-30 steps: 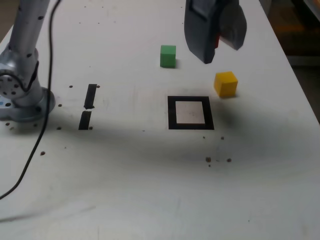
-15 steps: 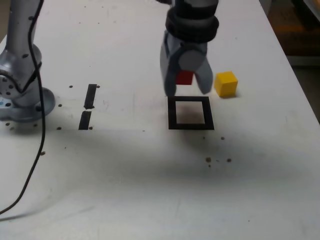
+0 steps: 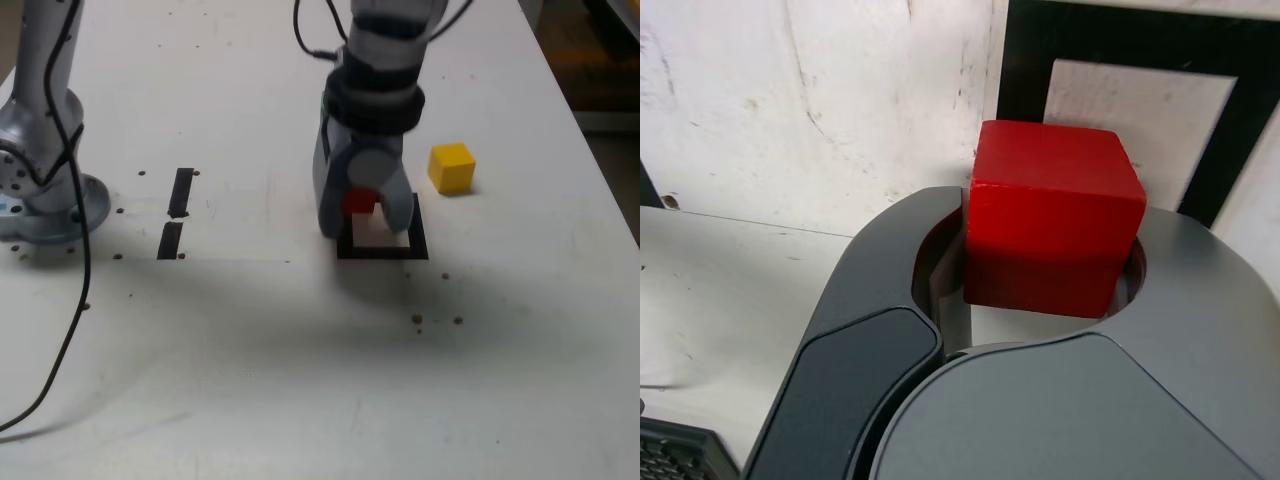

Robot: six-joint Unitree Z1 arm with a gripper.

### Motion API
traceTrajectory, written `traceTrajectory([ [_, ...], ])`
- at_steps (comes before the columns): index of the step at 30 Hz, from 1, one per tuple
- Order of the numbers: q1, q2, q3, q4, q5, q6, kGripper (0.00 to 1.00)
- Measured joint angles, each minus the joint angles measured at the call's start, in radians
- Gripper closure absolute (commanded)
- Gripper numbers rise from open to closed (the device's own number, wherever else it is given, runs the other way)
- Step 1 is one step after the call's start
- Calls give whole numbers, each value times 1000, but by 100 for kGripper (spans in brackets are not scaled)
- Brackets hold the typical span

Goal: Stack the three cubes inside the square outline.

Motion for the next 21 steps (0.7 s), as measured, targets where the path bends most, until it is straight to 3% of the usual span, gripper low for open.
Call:
traceTrajectory([
  [7,-20,64,-15,-55,-22,7,75],
  [21,-2,69,-28,-55,33,9,74],
])
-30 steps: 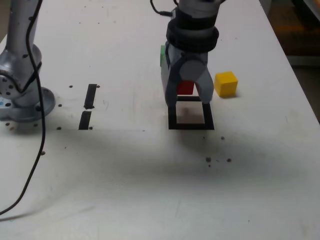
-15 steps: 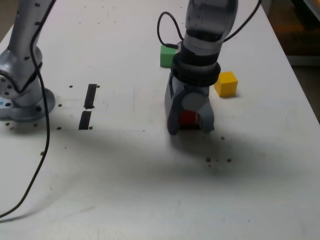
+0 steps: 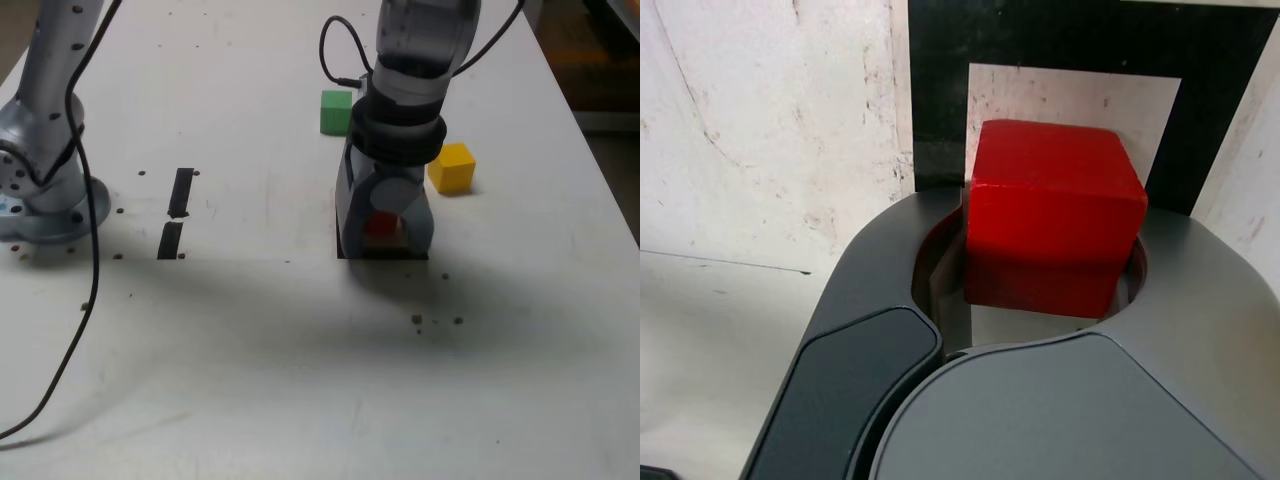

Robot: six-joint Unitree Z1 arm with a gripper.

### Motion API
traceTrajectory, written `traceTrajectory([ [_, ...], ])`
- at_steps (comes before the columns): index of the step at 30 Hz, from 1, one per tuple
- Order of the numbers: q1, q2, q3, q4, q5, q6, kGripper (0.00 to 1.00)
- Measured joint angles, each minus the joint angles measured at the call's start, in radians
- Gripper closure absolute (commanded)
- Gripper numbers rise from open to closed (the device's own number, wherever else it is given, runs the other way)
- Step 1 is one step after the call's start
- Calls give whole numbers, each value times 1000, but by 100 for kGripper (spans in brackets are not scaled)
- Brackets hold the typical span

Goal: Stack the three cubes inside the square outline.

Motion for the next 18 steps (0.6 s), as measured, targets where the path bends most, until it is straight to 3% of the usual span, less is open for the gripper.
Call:
traceTrajectory([
  [3,1,0,0,-7,1,5,68],
  [5,1,0,0,-8,1,9,59],
  [10,2,0,1,-2,2,16,18],
  [12,2,-2,1,13,5,17,7],
  [14,2,-9,0,31,8,14,1],
  [18,2,-34,-1,69,16,2,0],
])
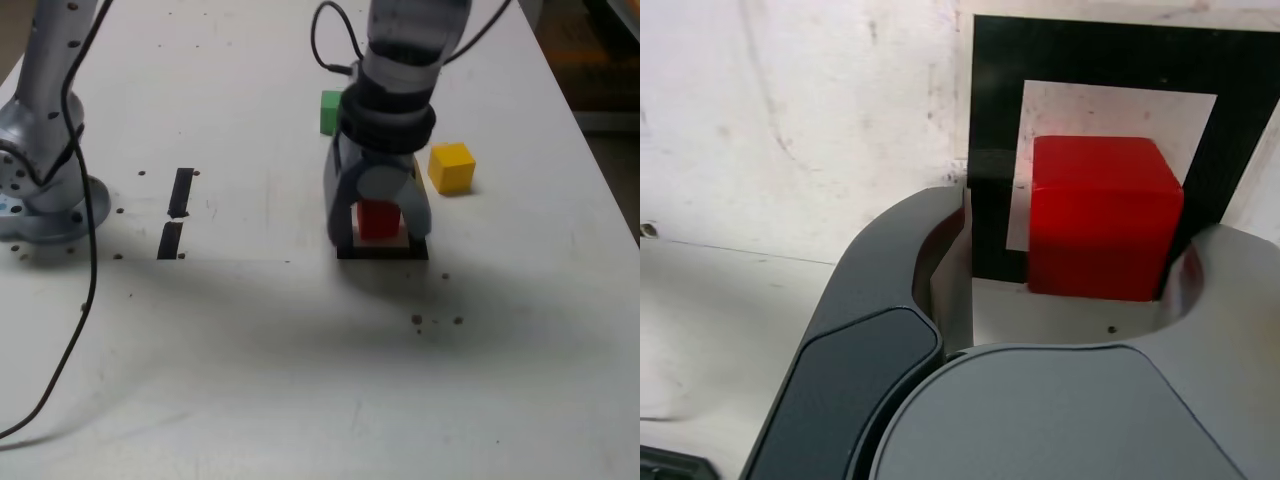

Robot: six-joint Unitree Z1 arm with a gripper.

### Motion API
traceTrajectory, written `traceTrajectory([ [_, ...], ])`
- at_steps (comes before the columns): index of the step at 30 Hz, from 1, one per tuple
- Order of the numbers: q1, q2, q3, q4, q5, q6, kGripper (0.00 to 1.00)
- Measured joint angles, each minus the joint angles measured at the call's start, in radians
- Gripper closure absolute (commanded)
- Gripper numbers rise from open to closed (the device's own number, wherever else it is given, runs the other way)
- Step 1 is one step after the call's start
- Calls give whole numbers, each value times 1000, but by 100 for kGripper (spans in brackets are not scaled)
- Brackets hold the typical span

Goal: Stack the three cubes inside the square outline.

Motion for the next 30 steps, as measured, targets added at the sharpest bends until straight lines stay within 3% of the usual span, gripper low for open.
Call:
traceTrajectory([
  [6,0,-28,-29,39,18,-2,0],
  [13,18,-67,-246,213,86,57,0],
  [18,83,5,-410,296,88,128,1],
  [24,148,100,-489,305,79,155,3],
  [30,182,156,-514,304,73,90,7],
])
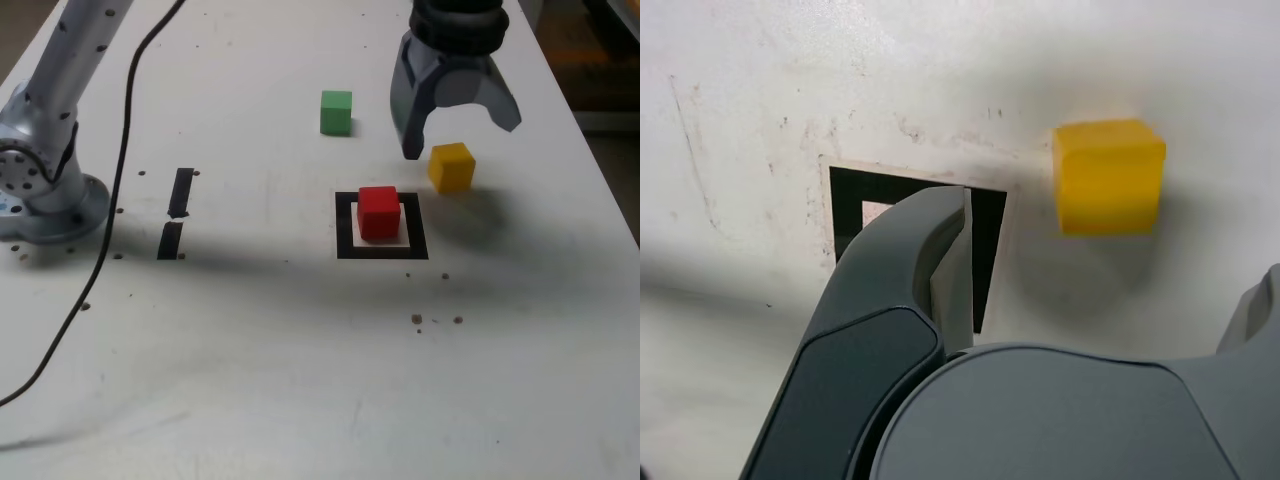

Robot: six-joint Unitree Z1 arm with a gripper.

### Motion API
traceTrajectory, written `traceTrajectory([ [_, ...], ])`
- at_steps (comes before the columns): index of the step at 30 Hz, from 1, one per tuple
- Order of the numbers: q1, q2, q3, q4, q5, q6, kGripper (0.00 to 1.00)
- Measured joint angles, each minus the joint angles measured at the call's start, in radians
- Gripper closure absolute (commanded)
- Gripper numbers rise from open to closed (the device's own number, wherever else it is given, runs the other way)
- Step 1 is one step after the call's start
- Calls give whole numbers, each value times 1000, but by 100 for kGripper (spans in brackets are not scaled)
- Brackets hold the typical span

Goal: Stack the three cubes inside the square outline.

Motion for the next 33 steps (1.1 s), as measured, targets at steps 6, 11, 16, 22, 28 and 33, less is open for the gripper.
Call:
traceTrajectory([
  [6,27,59,-12,-1,-2,-22,12],
  [11,30,95,-14,-8,-1,-24,16],
  [16,39,132,-32,-19,-1,-27,28],
  [22,43,140,-46,-27,0,-28,37],
  [28,43,148,-52,-32,-6,-32,60],
  [33,43,148,-52,-43,-8,-40,66],
])
